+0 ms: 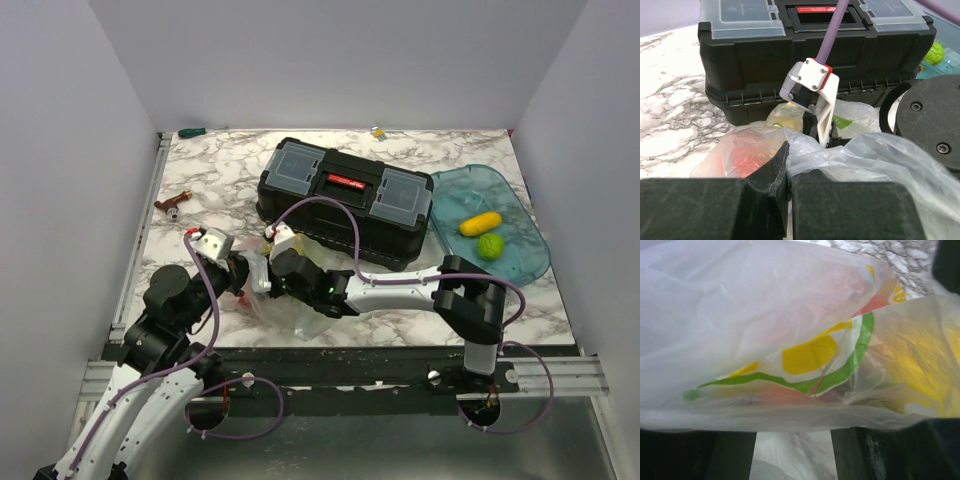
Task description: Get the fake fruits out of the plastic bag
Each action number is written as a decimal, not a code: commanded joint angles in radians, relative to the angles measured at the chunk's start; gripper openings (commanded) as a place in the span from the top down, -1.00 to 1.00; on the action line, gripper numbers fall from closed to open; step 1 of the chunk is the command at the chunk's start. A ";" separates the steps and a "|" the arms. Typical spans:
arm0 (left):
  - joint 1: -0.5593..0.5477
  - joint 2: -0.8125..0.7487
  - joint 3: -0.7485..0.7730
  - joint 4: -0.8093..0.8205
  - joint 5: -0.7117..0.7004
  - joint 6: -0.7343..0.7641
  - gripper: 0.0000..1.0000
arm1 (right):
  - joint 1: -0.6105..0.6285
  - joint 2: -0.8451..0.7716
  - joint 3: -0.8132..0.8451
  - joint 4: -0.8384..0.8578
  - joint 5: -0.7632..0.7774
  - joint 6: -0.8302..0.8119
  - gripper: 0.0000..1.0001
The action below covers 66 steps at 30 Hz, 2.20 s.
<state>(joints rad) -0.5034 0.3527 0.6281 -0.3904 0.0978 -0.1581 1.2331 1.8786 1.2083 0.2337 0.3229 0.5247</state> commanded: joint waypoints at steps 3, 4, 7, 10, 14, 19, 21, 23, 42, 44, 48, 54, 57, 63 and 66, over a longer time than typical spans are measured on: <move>0.006 0.021 0.033 0.033 0.078 -0.024 1.00 | -0.003 0.059 -0.021 0.102 -0.120 0.074 -0.26; 0.007 0.032 0.041 0.032 0.093 -0.032 1.00 | -0.002 0.063 -0.023 0.104 -0.121 0.082 -0.29; 0.007 0.072 0.075 0.018 0.132 -0.067 1.00 | -0.002 0.067 -0.034 0.111 -0.111 0.108 -0.44; 0.005 0.117 0.101 0.013 0.171 -0.098 1.00 | -0.003 0.070 -0.044 0.117 -0.090 0.124 -0.56; 0.003 0.165 0.122 0.032 0.258 -0.169 1.00 | -0.002 0.068 -0.067 0.132 -0.053 0.162 -0.68; -0.013 0.201 0.132 0.105 0.412 -0.278 1.00 | -0.012 0.050 -0.115 0.177 -0.024 0.212 -0.89; -0.022 0.204 0.150 0.102 0.431 -0.290 1.00 | -0.017 0.048 -0.122 0.178 -0.015 0.214 -0.95; -0.025 0.196 0.159 0.087 0.423 -0.282 1.00 | -0.021 0.051 -0.116 0.167 0.001 0.205 -0.99; -0.028 0.023 0.021 0.055 0.421 -0.034 1.00 | -0.071 0.080 -0.143 0.241 -0.045 0.315 -1.00; -0.029 0.016 0.012 0.062 0.409 -0.031 1.00 | -0.069 0.100 -0.125 0.210 -0.034 0.309 -1.00; -0.029 -0.003 0.003 0.063 0.363 -0.028 1.00 | -0.055 0.115 -0.108 0.164 -0.001 0.280 -1.00; -0.029 -0.019 0.004 0.033 0.235 -0.018 1.00 | -0.008 0.094 -0.127 0.094 0.068 0.187 -1.00; -0.029 -0.019 0.006 0.021 0.180 -0.015 1.00 | -0.007 0.058 -0.159 0.087 0.071 0.155 -1.00; -0.029 -0.002 0.008 0.020 0.159 -0.014 1.00 | -0.008 0.032 -0.171 0.039 0.089 0.105 -1.00; -0.028 0.010 0.009 0.017 0.158 -0.014 1.00 | -0.008 0.034 -0.168 0.038 0.102 0.112 -0.95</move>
<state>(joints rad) -0.5259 0.3492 0.6308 -0.3904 0.2947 -0.1856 1.2209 1.9358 1.0584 0.3321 0.3660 0.6655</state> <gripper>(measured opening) 0.006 0.995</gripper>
